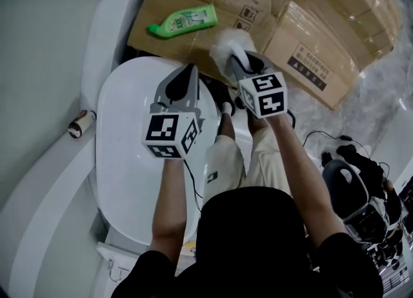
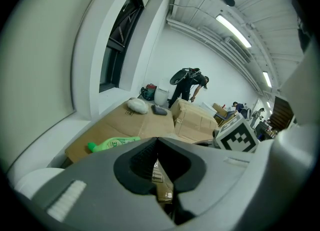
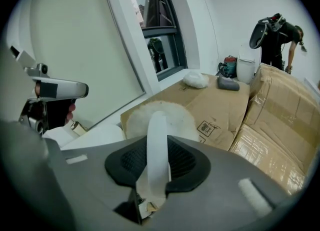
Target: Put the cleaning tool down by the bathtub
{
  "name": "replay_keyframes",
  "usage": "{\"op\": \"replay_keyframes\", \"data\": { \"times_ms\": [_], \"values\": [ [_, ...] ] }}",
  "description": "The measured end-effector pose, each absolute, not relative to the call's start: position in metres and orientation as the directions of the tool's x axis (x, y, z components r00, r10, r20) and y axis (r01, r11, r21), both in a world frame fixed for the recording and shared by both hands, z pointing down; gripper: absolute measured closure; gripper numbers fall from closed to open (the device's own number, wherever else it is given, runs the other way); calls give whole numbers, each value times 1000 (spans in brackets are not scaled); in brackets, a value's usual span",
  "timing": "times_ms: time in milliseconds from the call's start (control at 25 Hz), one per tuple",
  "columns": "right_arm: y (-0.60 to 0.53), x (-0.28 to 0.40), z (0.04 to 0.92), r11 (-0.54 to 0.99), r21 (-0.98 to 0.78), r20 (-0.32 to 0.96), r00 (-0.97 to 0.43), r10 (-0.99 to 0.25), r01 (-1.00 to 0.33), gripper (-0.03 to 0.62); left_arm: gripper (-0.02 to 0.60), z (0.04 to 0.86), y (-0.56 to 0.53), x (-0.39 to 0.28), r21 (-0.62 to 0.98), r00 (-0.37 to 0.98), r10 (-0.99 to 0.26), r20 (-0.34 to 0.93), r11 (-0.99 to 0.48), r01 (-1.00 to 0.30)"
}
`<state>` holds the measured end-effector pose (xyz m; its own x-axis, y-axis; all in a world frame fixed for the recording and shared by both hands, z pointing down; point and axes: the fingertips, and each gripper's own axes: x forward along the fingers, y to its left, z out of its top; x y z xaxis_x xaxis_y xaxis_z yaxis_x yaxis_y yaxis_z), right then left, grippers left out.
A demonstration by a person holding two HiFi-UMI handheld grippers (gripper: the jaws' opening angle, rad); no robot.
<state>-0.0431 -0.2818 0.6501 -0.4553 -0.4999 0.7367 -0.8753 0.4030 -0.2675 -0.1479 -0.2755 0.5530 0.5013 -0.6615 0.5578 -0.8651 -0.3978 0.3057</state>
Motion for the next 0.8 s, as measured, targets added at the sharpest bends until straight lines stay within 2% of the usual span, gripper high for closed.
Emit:
{"op": "replay_keyframes", "data": {
  "times_ms": [800],
  "values": [
    [-287,-39,714,391,-263,784,-431,-447,-882,500,583,590,-289,-157,310,458,-678,575,-338,-889]
  ]
}}
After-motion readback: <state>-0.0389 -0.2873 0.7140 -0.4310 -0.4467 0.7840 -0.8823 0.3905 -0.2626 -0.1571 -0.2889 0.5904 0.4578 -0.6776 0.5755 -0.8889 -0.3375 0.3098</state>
